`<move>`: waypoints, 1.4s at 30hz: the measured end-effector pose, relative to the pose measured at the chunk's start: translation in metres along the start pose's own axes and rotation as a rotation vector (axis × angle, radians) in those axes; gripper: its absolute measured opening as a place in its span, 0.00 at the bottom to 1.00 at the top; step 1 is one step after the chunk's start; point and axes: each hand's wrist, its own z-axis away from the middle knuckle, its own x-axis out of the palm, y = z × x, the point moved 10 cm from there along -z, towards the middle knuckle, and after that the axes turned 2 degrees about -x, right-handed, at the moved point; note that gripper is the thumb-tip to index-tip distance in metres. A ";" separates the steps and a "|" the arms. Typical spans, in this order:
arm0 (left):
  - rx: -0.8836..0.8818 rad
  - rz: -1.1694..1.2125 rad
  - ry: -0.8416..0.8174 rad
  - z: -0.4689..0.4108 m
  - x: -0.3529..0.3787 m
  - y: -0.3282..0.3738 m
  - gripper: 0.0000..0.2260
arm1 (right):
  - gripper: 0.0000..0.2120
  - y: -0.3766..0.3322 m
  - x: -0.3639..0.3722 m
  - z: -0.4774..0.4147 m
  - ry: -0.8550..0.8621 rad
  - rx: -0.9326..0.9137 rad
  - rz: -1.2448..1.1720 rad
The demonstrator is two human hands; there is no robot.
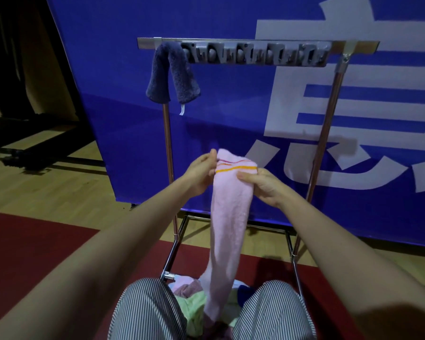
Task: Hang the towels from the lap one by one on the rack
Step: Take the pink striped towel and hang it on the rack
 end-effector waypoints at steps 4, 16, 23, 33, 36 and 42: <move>-0.141 -0.008 -0.406 0.021 0.040 -0.061 0.37 | 0.04 -0.014 -0.015 -0.006 0.154 -0.072 -0.108; 0.066 -0.292 -0.200 0.037 0.037 -0.035 0.18 | 0.46 0.036 -0.023 -0.001 0.173 0.300 -0.058; 0.007 -0.151 0.145 0.011 0.004 -0.003 0.20 | 0.44 0.050 0.015 0.024 -0.216 0.359 0.135; -0.220 0.089 -0.220 0.037 0.029 -0.047 0.34 | 0.19 0.012 -0.009 -0.014 0.194 -0.013 -0.263; -0.049 -0.345 -0.135 0.038 0.010 -0.040 0.22 | 0.22 0.021 -0.019 -0.016 0.307 0.016 -0.284; 0.182 -0.472 0.123 0.035 -0.019 -0.012 0.15 | 0.27 0.033 -0.024 -0.006 0.292 0.253 0.109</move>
